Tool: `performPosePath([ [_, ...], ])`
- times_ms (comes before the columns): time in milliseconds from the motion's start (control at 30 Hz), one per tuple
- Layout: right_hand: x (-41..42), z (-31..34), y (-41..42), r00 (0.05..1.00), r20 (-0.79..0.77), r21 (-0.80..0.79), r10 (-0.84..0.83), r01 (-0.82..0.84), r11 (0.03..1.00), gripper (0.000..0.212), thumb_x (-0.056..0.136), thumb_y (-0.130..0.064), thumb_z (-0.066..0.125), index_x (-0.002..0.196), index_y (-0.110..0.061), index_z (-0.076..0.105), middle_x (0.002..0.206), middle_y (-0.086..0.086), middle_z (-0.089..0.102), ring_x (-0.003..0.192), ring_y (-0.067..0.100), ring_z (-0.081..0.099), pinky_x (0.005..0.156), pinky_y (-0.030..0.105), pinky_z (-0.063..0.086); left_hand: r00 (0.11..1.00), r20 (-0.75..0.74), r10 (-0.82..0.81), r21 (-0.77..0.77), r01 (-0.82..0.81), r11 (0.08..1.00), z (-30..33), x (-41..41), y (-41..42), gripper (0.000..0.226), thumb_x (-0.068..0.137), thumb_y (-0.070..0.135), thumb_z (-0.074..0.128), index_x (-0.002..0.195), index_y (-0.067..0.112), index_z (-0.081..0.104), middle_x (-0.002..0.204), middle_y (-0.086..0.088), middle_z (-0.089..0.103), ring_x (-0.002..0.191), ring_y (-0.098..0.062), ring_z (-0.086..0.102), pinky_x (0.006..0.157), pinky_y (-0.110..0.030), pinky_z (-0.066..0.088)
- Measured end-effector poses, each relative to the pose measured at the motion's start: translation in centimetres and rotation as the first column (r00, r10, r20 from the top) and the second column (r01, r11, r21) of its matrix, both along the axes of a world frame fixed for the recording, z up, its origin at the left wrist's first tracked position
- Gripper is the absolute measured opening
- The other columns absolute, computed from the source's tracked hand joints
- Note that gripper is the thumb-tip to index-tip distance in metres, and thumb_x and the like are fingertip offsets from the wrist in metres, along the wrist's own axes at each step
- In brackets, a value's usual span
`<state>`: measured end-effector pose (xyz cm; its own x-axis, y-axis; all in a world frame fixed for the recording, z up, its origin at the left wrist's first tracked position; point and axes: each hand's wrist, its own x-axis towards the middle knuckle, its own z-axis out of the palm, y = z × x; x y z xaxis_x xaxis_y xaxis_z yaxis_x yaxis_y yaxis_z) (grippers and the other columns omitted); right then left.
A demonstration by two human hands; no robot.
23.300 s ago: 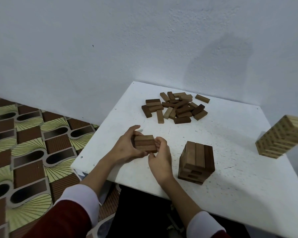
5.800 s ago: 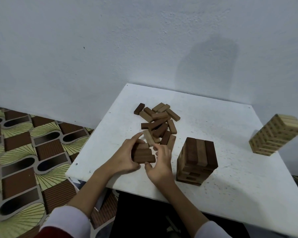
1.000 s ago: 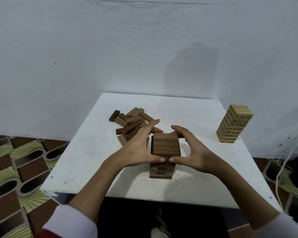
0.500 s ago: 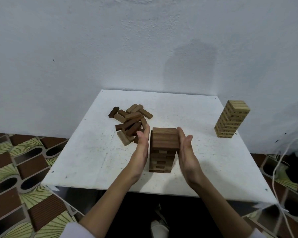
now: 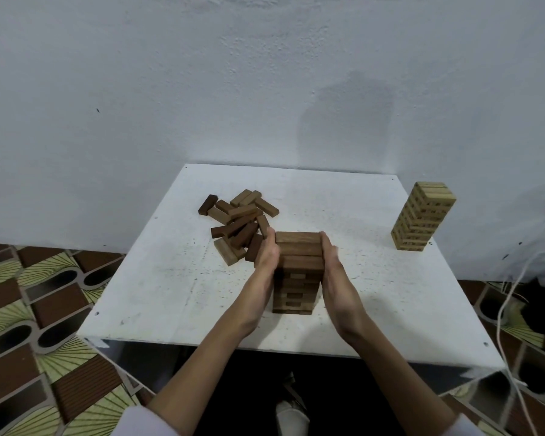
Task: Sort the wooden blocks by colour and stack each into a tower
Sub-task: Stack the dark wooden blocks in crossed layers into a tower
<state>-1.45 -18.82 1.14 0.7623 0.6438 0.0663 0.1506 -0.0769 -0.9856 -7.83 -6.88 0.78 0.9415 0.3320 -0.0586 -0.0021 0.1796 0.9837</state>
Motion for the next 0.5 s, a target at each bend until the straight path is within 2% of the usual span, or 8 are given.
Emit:
performPosePath([
  [33,0.1,-0.2,0.0,0.997,-0.075,0.059,0.024,-0.019,0.998,0.056,0.093,-0.055,0.035,0.144,-0.033,0.024,0.140,-0.019,0.038,0.106,-0.024,0.044,0.079,0.001,0.041,1.000,0.020,0.007,-0.015,-0.006,1.000,-0.5,0.1,0.2,0.084,0.081,0.054,0.057,0.149,0.030,0.014,0.150,0.018,0.027,0.131,0.009,0.031,0.099,-0.007,0.032],
  [67,0.3,-0.4,-0.1,0.992,-0.122,0.086,0.040,-0.029,0.996,0.065,0.090,-0.047,0.044,0.147,-0.030,0.017,0.144,-0.017,0.033,0.109,-0.023,0.043,0.080,0.001,0.040,1.000,0.010,-0.009,0.022,0.008,1.000,-0.8,0.1,0.3,0.084,0.079,0.040,0.056,0.149,0.031,0.012,0.151,0.013,0.028,0.131,0.005,0.034,0.095,-0.006,0.035],
  [100,0.3,-0.7,-0.3,0.990,-0.132,0.075,0.056,-0.047,0.996,0.076,0.082,-0.037,0.048,0.148,-0.028,0.012,0.145,-0.015,0.030,0.110,-0.021,0.044,0.080,0.002,0.040,1.000,-0.007,-0.008,0.070,0.009,0.997,-1.1,-0.1,0.4,0.084,0.075,0.028,0.053,0.149,0.031,0.011,0.149,0.011,0.032,0.127,0.005,0.039,0.089,-0.005,0.038],
  [167,0.4,-0.8,-0.5,0.983,-0.171,0.053,0.070,-0.061,0.997,0.085,0.072,-0.023,0.043,0.149,-0.027,0.008,0.145,-0.010,0.030,0.111,-0.013,0.045,0.079,0.004,0.042,1.000,0.002,-0.027,0.085,0.027,0.996,-1.2,0.0,0.3,0.087,0.070,0.017,0.048,0.149,0.033,0.012,0.146,0.007,0.037,0.122,0.003,0.044,0.083,-0.004,0.040],
  [233,0.6,-0.9,-0.4,0.985,-0.151,0.037,0.081,-0.076,0.996,0.083,0.075,-0.015,0.042,0.148,-0.028,0.006,0.142,-0.009,0.034,0.109,-0.014,0.047,0.077,0.004,0.042,1.000,0.003,-0.024,0.106,0.024,0.994,-1.4,0.1,0.4,0.088,0.069,0.016,0.046,0.148,0.035,0.014,0.146,0.007,0.038,0.123,0.001,0.044,0.083,-0.004,0.040],
  [333,0.5,-1.0,-0.3,0.987,-0.140,0.028,0.079,-0.076,0.997,0.070,0.093,0.005,0.033,0.148,-0.028,0.004,0.128,-0.017,0.041,0.094,-0.025,0.050,0.073,0.000,0.041,1.000,-0.012,-0.004,0.104,0.005,0.995,-1.5,0.3,0.4,0.085,0.071,0.018,0.045,0.148,0.037,0.014,0.148,0.007,0.034,0.127,-0.002,0.040,0.085,-0.004,0.039],
  [400,0.5,-1.1,-0.3,0.988,-0.142,0.020,0.067,-0.065,0.998,0.067,0.095,0.007,0.027,0.148,-0.027,0.004,0.124,-0.022,0.040,0.092,-0.026,0.049,0.072,0.000,0.040,1.000,-0.019,0.005,0.112,-0.003,0.994,-1.6,0.4,0.4,0.084,0.072,0.020,0.044,0.148,0.037,0.012,0.151,0.007,0.029,0.132,-0.006,0.036,0.088,-0.007,0.037],
  [500,0.4,-1.3,-0.3,0.990,-0.131,0.011,0.056,-0.055,0.998,0.064,0.098,0.002,0.028,0.148,-0.030,0.004,0.127,-0.020,0.039,0.094,-0.027,0.047,0.073,-0.001,0.039,0.999,-0.032,-0.008,0.134,0.012,0.991,-1.7,0.4,0.4,0.084,0.073,0.022,0.044,0.148,0.038,0.010,0.152,0.005,0.027,0.131,-0.007,0.036,0.087,-0.007,0.036],
])
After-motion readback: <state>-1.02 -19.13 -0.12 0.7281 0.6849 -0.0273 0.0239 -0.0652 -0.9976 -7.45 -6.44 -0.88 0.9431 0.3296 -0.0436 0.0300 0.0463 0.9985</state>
